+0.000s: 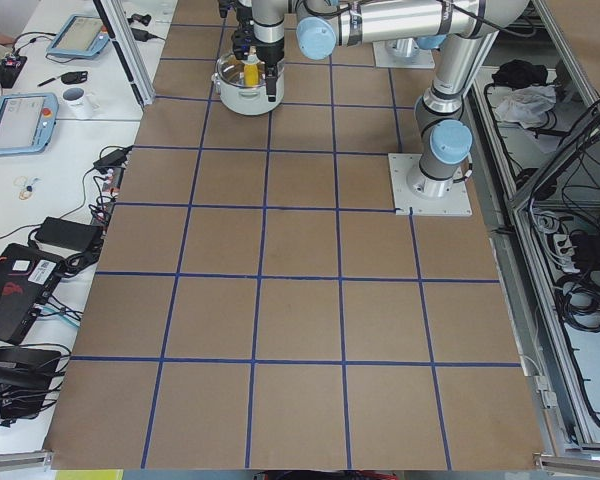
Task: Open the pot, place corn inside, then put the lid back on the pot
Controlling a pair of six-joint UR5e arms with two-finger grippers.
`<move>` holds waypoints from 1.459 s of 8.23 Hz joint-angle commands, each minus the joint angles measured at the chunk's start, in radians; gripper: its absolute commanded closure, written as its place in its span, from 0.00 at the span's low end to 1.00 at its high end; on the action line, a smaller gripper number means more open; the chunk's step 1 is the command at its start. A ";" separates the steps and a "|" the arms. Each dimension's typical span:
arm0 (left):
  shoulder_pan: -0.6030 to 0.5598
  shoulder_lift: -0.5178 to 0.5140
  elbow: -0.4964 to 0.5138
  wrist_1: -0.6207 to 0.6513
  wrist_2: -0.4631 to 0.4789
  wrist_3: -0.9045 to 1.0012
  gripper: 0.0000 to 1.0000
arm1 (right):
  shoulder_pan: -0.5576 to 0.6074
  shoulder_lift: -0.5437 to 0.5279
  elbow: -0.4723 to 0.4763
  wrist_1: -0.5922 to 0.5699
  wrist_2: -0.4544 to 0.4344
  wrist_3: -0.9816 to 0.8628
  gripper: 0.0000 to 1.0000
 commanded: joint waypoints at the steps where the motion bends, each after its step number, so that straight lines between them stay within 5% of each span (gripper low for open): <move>1: 0.000 0.000 -0.004 0.001 -0.001 -0.001 0.00 | 0.000 0.000 0.000 -0.027 0.000 -0.002 0.90; 10: 0.000 0.001 -0.004 0.002 -0.005 -0.004 0.00 | 0.000 0.000 0.020 -0.035 -0.002 -0.016 0.89; 11: 0.000 0.001 -0.004 0.002 -0.005 -0.004 0.00 | 0.000 0.002 0.020 -0.036 -0.002 -0.016 0.76; 12: 0.000 0.001 -0.003 0.001 -0.001 -0.002 0.00 | 0.000 0.004 0.020 -0.036 -0.003 -0.016 0.36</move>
